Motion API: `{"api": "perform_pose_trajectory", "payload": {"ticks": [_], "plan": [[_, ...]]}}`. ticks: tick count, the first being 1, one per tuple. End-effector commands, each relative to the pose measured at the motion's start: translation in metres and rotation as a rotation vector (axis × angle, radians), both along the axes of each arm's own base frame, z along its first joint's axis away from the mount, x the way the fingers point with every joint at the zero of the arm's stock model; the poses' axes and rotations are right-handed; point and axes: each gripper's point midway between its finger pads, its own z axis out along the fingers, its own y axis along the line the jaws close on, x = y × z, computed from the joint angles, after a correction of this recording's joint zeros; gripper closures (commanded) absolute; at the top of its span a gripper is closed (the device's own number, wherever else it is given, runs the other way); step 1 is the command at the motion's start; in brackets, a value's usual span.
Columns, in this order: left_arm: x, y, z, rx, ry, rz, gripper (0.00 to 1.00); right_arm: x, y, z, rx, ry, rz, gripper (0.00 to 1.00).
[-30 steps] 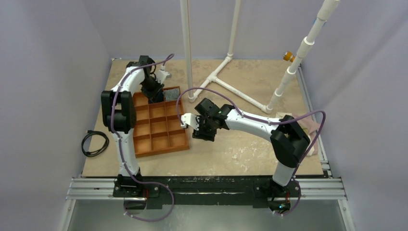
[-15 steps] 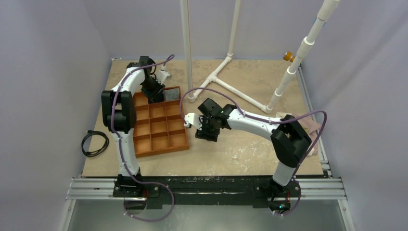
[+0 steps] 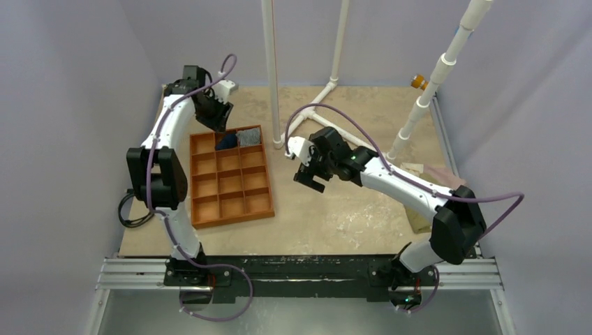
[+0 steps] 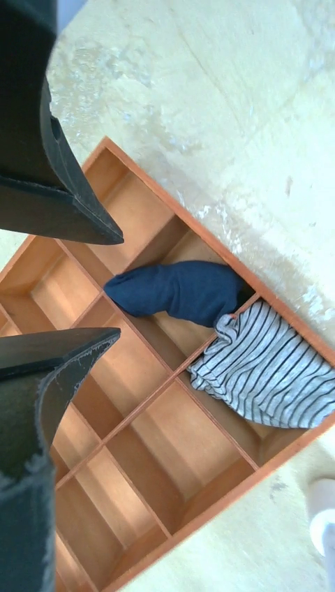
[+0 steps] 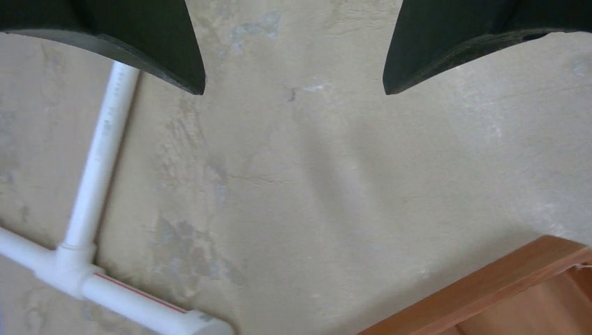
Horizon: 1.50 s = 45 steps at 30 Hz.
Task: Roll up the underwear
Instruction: Place the underwear in the storage box, then reset both arms
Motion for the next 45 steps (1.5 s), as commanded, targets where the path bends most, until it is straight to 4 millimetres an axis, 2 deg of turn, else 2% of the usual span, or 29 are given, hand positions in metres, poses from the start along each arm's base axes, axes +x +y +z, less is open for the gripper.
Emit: {"api": "perform_pose_trajectory", "payload": {"ticks": [1,5,9,16,18,20,22,26,28,34,39,42,45], "plan": [[0.001,0.021,0.044,-0.118,-0.126,0.134,0.53,0.031,-0.014,0.039,0.102,-0.157,-0.155,0.01],[-0.011,0.043,0.061,-0.169,-0.218,0.223,0.49,0.040,-0.030,0.053,0.130,-0.241,-0.236,0.01],[-0.032,0.063,0.071,-0.197,-0.297,0.313,0.45,0.046,-0.048,0.067,0.195,-0.268,-0.315,0.01],[-0.070,0.065,0.092,-0.207,-0.432,0.335,0.38,0.045,-0.075,0.080,0.349,-0.266,-0.415,0.01],[-0.079,0.067,0.098,-0.192,-0.491,0.349,0.28,0.044,-0.087,0.083,0.404,-0.279,-0.457,0.01],[-0.089,0.067,0.105,-0.186,-0.535,0.365,0.22,0.043,-0.099,0.084,0.443,-0.301,-0.494,0.01],[-0.101,0.063,0.113,-0.199,-0.566,0.371,0.18,0.042,-0.110,0.090,0.486,-0.330,-0.522,0.01],[-0.125,0.049,0.130,-0.251,-0.583,0.357,0.04,0.037,-0.127,0.116,0.567,-0.386,-0.565,0.01],[-0.139,0.040,0.138,-0.281,-0.581,0.340,0.00,0.034,-0.133,0.122,0.592,-0.388,-0.576,0.01],[-0.178,0.014,0.154,-0.350,-0.584,0.257,0.00,0.014,-0.143,0.128,0.591,-0.384,-0.563,0.01],[-0.209,-0.008,0.152,-0.409,-0.540,0.175,0.00,-0.003,-0.151,0.124,0.581,-0.396,-0.549,0.01],[-0.223,-0.014,0.154,-0.403,-0.571,0.136,0.00,-0.007,-0.155,0.128,0.590,-0.421,-0.535,0.01],[-0.228,-0.014,0.153,-0.394,-0.636,0.124,0.00,-0.006,-0.160,0.130,0.582,-0.441,-0.546,0.01]]}}
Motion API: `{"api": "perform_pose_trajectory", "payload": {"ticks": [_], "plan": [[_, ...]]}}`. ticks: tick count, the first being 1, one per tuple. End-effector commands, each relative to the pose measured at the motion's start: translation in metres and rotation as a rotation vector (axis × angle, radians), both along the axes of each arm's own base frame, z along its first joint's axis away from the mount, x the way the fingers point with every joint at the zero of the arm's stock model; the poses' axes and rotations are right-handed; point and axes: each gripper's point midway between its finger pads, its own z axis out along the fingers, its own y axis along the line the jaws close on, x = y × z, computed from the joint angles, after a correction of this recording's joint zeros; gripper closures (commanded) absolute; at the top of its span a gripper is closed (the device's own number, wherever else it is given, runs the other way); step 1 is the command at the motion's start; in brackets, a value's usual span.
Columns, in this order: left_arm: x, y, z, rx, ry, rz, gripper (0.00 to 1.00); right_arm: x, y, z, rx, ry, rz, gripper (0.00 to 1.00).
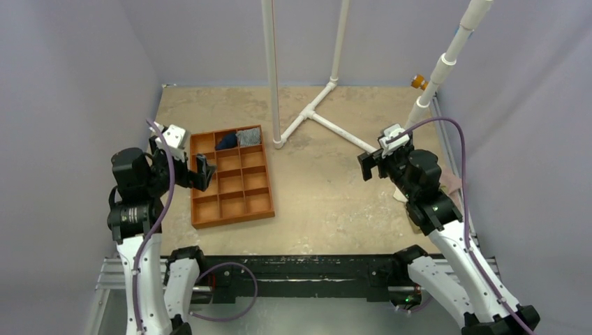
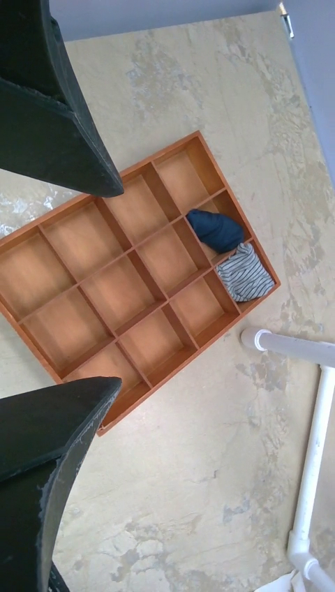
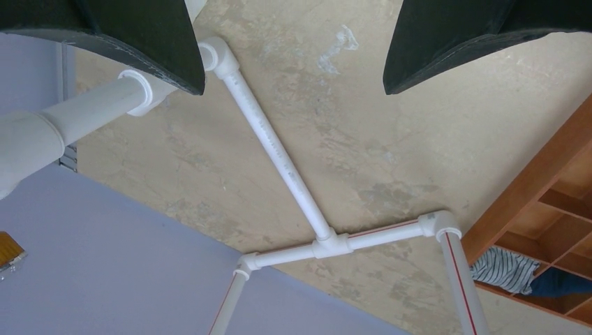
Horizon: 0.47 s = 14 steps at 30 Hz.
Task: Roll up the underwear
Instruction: Reset both arms
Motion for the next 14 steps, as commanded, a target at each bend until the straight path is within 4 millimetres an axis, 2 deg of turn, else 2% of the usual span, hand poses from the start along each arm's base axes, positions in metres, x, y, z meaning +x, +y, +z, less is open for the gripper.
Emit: {"api": "perform_pose_trajectory", "payload": {"ticks": [1,5,14], "plan": [[-0.013,-0.010,-0.003,0.001,-0.072,-0.045,0.00,0.001,-0.006,0.002,-0.018,-0.027,-0.009,0.01],[-0.011,-0.008,-0.010,0.012,-0.105,-0.041,0.00,0.005,-0.014,-0.005,-0.052,-0.027,-0.047,0.01],[-0.008,-0.009,-0.030,0.005,-0.040,-0.059,0.00,0.010,-0.021,-0.019,-0.102,0.011,-0.079,0.01]]}}
